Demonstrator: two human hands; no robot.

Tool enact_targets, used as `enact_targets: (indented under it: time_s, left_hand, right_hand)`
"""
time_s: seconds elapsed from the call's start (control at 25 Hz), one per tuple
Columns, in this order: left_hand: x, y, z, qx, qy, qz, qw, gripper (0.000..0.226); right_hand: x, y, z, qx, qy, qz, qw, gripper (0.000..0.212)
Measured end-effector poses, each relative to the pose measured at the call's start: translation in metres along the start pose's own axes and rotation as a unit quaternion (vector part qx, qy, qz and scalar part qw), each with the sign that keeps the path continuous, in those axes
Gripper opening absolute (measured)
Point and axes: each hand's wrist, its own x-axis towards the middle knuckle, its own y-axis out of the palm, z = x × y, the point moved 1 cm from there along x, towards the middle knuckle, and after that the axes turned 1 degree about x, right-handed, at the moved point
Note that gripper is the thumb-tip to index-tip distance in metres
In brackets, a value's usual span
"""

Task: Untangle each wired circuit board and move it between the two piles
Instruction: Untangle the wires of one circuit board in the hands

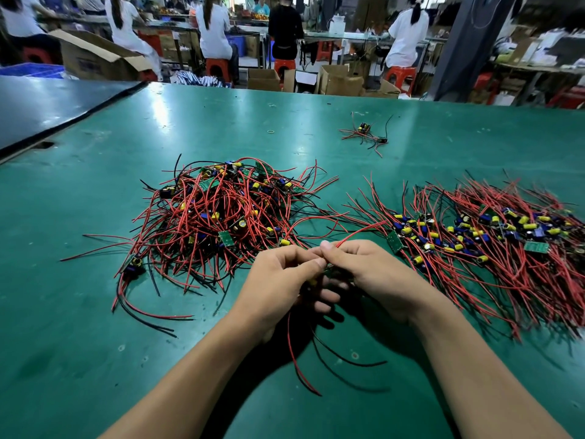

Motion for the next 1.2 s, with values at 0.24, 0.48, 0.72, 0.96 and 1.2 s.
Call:
enact_targets:
  time_s: [0.24,0.48,0.72,0.96,1.2]
  left_hand:
    - [0.002,-0.004,0.000,-0.011,-0.039,0.029,0.999,0.010]
    - [0.006,0.001,0.009,0.110,0.022,0.006,0.994,0.017]
    - [0.005,0.001,0.009,0.153,0.021,0.015,0.988,0.016]
    - [0.004,0.002,0.000,0.114,-0.012,0.054,0.992,0.013]
    - [0.003,0.000,-0.002,0.135,-0.025,0.081,0.987,0.013]
  right_hand:
    - [-0.001,-0.002,0.004,-0.110,-0.076,-0.052,0.990,0.031]
    - [0.004,0.004,-0.007,-0.105,-0.105,-0.157,0.976,0.031]
    - [0.006,-0.003,-0.006,-0.096,-0.053,-0.054,0.993,0.035]
    - [0.009,-0.014,-0.004,-0.233,-0.086,-0.170,0.953,0.031]
    - [0.015,-0.028,-0.013,-0.268,-0.155,-0.309,0.899,0.045]
